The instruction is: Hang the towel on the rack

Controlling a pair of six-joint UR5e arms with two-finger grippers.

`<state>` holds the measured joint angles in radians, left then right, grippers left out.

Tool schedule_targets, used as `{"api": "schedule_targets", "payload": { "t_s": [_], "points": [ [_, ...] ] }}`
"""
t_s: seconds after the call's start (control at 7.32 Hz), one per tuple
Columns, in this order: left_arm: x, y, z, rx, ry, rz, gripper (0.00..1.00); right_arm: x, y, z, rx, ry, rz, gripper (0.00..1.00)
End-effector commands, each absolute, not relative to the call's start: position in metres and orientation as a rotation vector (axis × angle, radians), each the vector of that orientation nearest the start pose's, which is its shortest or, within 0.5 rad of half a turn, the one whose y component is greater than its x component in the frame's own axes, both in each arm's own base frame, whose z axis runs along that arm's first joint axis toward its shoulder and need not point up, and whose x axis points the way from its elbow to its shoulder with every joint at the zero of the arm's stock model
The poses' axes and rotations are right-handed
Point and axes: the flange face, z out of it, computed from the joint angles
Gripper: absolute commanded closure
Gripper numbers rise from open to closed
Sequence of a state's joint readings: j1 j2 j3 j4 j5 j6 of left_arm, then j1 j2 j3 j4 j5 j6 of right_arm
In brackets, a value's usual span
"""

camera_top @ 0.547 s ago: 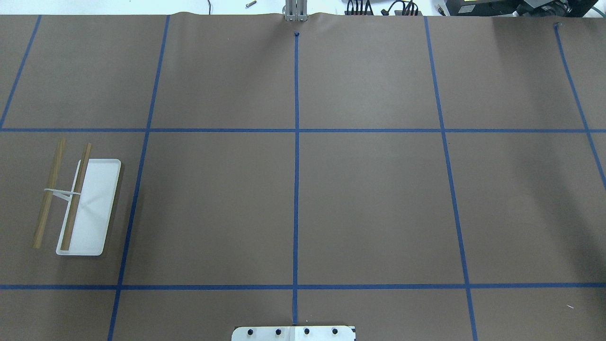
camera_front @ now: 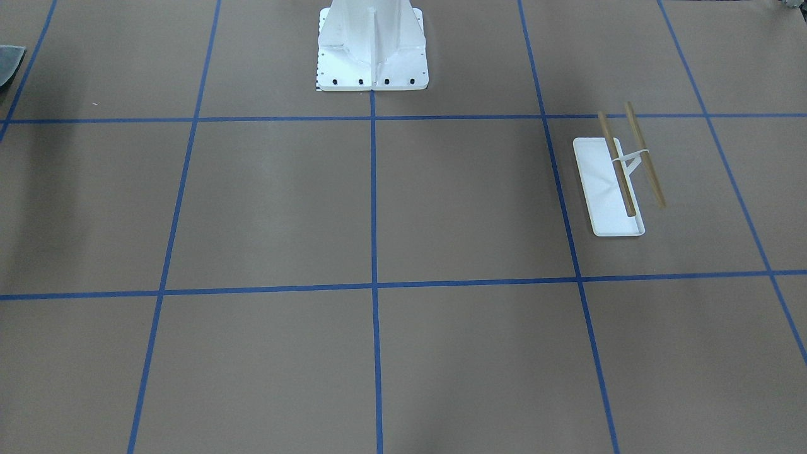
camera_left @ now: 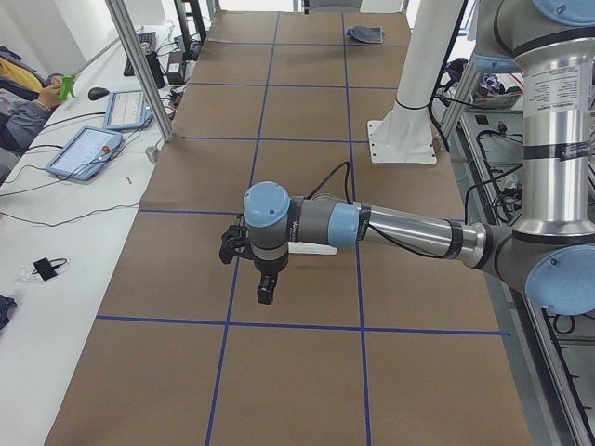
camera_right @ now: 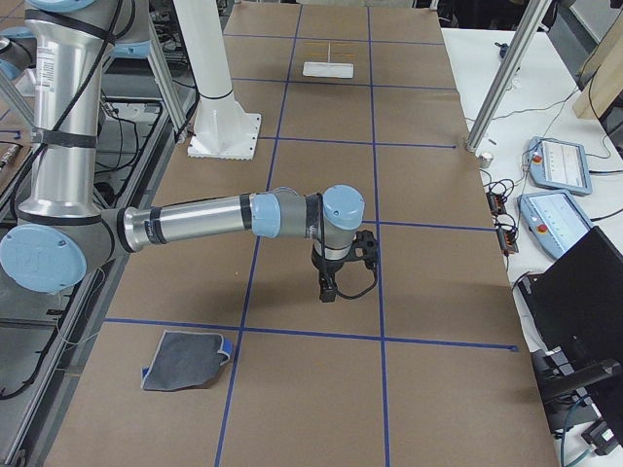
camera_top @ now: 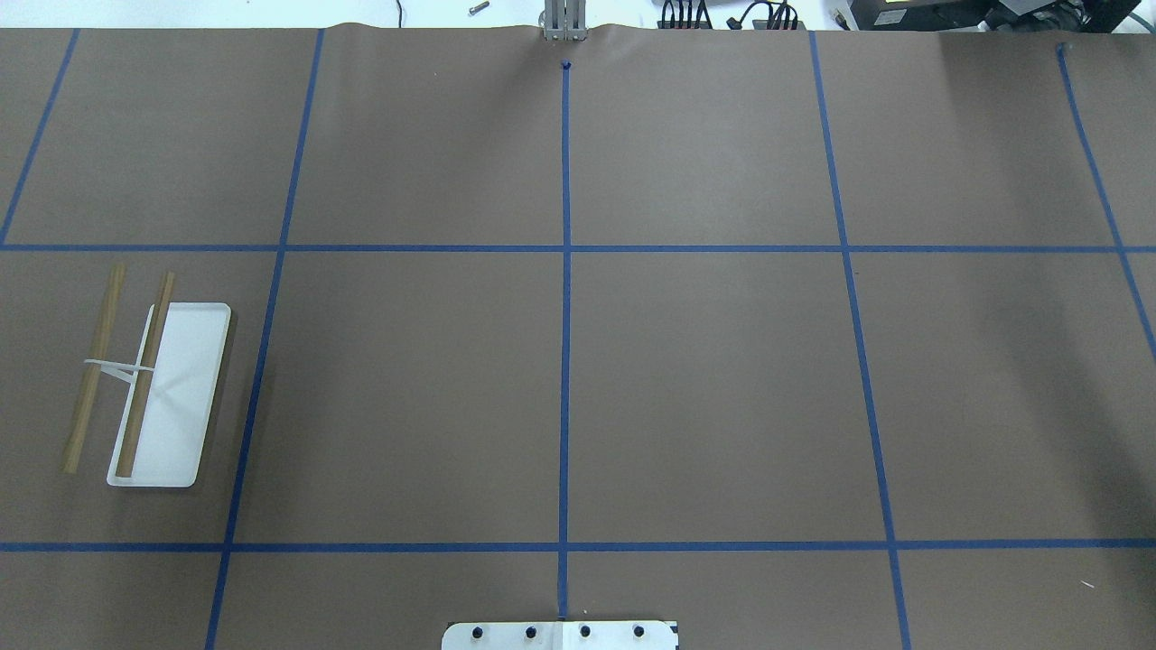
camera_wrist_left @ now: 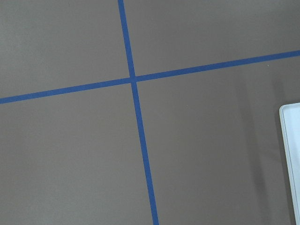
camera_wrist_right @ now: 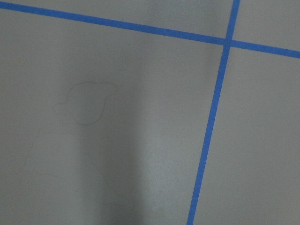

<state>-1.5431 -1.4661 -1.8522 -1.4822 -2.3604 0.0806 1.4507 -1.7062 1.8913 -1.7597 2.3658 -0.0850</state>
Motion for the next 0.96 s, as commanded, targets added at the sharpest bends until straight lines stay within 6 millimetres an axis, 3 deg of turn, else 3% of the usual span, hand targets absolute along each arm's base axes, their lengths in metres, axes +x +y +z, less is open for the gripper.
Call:
{"api": "schedule_targets", "payload": {
  "t_s": [0.0,0.27,0.41,0.55,0.68,0.82],
  "points": [
    [-0.049,-0.448,0.575,0.109,0.789,0.143,0.02,0.010,-0.432,0.579,-0.012,-0.797,-0.196,0.00],
    [-0.044,-0.448,0.570,0.104,0.866,0.132,0.02,0.010,-0.432,0.564,0.018,-0.803,-0.205,0.00],
    [-0.046,-0.441,0.541,0.153,0.866,0.143,0.02,0.008,-0.430,0.560,0.023,-0.827,-0.208,0.00],
    [-0.045,-0.440,0.540,0.129,0.867,0.092,0.02,0.006,-0.436,0.560,0.021,-0.844,-0.209,0.00],
    [-0.043,-0.445,0.556,0.102,0.869,0.085,0.02,0.006,-0.433,0.556,0.027,-0.858,-0.211,0.00],
    [-0.043,-0.447,0.557,0.123,0.871,0.082,0.02,0.006,-0.433,0.550,0.047,-0.855,-0.220,0.00]
  ]
}}
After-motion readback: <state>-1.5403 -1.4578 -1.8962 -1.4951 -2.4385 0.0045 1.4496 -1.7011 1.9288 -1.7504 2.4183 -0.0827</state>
